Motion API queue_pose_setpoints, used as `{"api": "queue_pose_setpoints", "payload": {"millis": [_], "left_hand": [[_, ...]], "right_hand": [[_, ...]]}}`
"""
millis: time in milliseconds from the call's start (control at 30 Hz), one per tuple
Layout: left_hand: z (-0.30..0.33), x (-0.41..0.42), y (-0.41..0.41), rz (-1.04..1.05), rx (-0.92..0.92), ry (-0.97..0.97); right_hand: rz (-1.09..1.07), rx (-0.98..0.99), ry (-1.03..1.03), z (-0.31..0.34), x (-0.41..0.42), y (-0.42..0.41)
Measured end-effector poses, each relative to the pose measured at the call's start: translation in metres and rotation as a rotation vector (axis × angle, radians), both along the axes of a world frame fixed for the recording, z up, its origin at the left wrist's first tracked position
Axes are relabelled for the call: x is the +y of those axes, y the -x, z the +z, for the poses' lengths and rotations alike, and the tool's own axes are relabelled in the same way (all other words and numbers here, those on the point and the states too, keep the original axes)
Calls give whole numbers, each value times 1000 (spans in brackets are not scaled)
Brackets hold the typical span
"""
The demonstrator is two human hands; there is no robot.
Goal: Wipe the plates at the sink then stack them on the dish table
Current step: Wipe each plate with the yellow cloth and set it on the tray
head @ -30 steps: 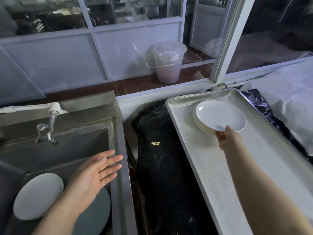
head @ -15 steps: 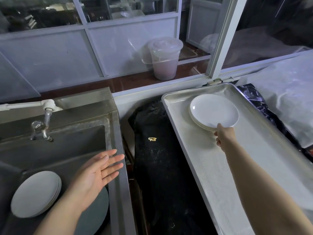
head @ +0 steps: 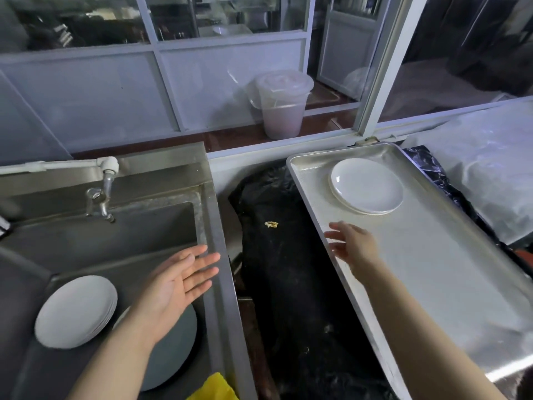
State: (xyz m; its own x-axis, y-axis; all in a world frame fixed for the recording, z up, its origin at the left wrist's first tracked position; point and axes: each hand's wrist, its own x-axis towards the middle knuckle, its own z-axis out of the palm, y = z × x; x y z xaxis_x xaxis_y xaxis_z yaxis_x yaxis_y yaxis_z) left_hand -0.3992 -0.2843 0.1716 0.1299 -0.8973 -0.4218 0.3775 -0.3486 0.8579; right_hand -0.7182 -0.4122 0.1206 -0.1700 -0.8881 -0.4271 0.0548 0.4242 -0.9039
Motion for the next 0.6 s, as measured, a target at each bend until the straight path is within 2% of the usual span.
{"api": "queue_pose_setpoints", "payload": {"millis": [133, 267, 600], "left_hand": [[3, 26, -24, 28, 53, 7], [6, 71, -63, 59, 95, 29], [-8, 221, -218, 252, 154, 26]], "right_hand": [[212, -69, 47, 26, 63, -78], [331, -93, 60, 48, 122, -151], [480, -165, 28, 48, 242, -327]]}}
